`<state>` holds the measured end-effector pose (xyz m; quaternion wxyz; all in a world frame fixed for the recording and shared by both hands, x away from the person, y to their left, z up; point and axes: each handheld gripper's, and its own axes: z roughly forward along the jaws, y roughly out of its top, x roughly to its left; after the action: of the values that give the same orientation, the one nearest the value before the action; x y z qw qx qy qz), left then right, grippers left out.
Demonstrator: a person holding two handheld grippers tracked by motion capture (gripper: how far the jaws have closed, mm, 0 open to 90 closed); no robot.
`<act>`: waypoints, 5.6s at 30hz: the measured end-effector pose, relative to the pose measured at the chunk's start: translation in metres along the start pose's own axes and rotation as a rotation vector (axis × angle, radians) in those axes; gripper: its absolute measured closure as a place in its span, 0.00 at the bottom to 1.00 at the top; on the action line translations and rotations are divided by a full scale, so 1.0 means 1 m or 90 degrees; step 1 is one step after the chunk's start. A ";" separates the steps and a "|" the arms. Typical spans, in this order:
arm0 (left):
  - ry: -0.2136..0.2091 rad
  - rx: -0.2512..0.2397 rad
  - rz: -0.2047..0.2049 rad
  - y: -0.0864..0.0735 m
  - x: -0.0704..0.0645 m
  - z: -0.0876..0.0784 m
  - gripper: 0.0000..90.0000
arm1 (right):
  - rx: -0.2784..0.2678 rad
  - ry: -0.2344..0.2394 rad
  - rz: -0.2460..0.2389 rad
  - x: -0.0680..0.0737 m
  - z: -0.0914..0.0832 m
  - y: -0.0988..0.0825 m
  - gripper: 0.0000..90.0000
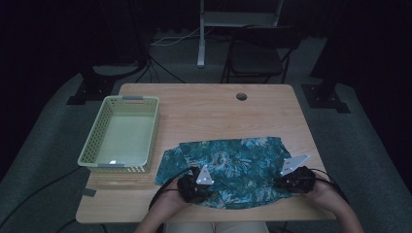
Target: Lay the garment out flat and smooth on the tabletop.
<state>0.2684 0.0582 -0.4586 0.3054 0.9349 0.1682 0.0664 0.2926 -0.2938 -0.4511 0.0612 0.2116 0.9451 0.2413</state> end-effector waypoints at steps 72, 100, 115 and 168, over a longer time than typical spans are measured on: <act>0.297 -0.248 -0.362 0.046 0.172 -0.081 0.79 | -0.342 -0.077 0.540 -0.151 -0.073 0.087 0.69; 0.119 -0.074 -0.302 -0.019 0.103 0.000 0.59 | -0.109 -0.167 0.364 -0.061 0.044 0.051 0.49; 0.087 -0.094 -0.267 -0.007 0.071 0.010 0.59 | -0.072 -0.154 0.277 -0.089 0.038 0.039 0.42; 0.101 -0.248 -0.253 -0.056 0.043 -0.016 0.53 | -0.009 -0.112 0.260 -0.120 0.063 0.113 0.99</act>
<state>0.2892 0.1244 -0.4785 0.4722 0.7992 0.3556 0.1088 0.4564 -0.2284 -0.4505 0.0948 0.4187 0.8718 0.2358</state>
